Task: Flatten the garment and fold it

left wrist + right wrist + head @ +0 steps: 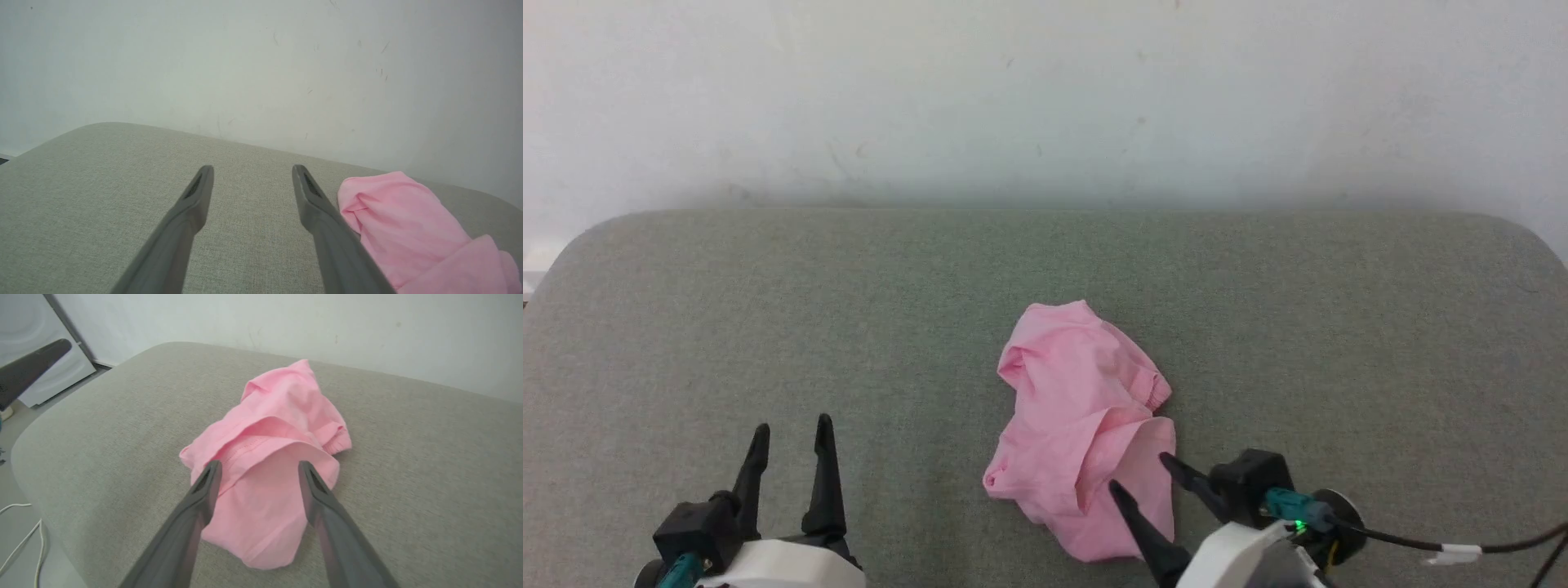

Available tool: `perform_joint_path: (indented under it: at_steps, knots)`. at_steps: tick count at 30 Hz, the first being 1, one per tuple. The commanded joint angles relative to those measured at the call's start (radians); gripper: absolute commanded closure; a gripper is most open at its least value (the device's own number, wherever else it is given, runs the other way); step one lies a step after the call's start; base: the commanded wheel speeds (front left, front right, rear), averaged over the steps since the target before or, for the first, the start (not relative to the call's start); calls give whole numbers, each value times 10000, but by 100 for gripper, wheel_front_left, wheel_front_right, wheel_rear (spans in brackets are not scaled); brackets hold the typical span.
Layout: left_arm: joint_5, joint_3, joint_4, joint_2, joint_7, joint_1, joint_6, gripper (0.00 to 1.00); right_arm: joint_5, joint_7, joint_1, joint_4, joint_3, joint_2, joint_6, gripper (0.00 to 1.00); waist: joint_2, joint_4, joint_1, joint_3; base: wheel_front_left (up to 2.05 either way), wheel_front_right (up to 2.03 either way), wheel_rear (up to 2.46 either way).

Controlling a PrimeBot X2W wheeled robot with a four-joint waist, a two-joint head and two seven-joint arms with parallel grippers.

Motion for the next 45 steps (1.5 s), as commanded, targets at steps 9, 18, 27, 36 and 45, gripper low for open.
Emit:
perform_joint_path:
  at_steps: [9, 18, 27, 36, 45]
  knots:
    - [77, -213, 173, -328, -45, -261, -223, 0, 674, 269, -1647, 2040, 1611, 18, -7, 0, 0, 661, 0, 180, 0, 0, 0]
    - [148, -15, 348, -504, -45, -341, -341, 0, 1144, -603, -2487, 2982, 1751, 18, -7, 100, 0, 701, 0, 240, 0, 0, 0]
    - [317, 212, 299, -608, -45, -228, -384, 0, 57, -1547, -2356, 1318, -1160, -66, -7, 100, 0, 36, 0, 90, 0, 0, 0]
    - [374, 193, 417, -714, -45, -209, -472, 0, -955, -390, -478, 499, -5569, -154, -7, 100, 0, -509, 0, 16, 0, 0, 0]
    - [444, 127, 617, -767, -45, -373, -540, 0, -1178, -370, 443, 1984, -7578, -8, -7, 72, 0, -572, 0, 182, 0, 0, 0]
